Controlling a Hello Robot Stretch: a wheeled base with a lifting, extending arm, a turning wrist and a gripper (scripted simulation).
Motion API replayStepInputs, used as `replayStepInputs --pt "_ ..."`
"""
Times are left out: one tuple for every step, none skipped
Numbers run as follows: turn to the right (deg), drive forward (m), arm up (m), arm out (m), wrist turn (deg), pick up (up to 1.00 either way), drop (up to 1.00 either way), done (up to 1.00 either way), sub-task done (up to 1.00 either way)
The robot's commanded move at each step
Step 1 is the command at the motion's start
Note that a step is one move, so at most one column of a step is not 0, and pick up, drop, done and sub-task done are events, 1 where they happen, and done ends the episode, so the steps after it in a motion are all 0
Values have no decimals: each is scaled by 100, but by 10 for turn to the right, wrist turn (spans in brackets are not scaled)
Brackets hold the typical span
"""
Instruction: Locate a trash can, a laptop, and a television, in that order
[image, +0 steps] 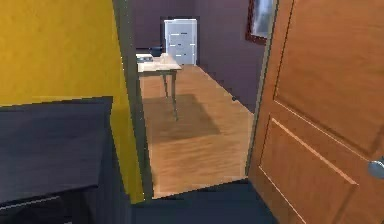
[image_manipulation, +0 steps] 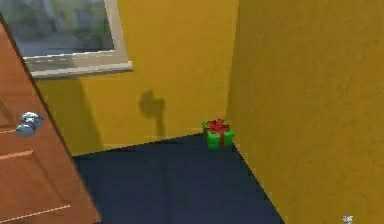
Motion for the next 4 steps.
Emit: replayStepInputs --pt "-450 0 0 0 0 0 0 0 0" --pt "-450 0 0 0 0 0 0 0 0" --pt "-240 0 0 0 0 0 0 0 0" --pt "0 100 0 0 0 0 0 0 0"
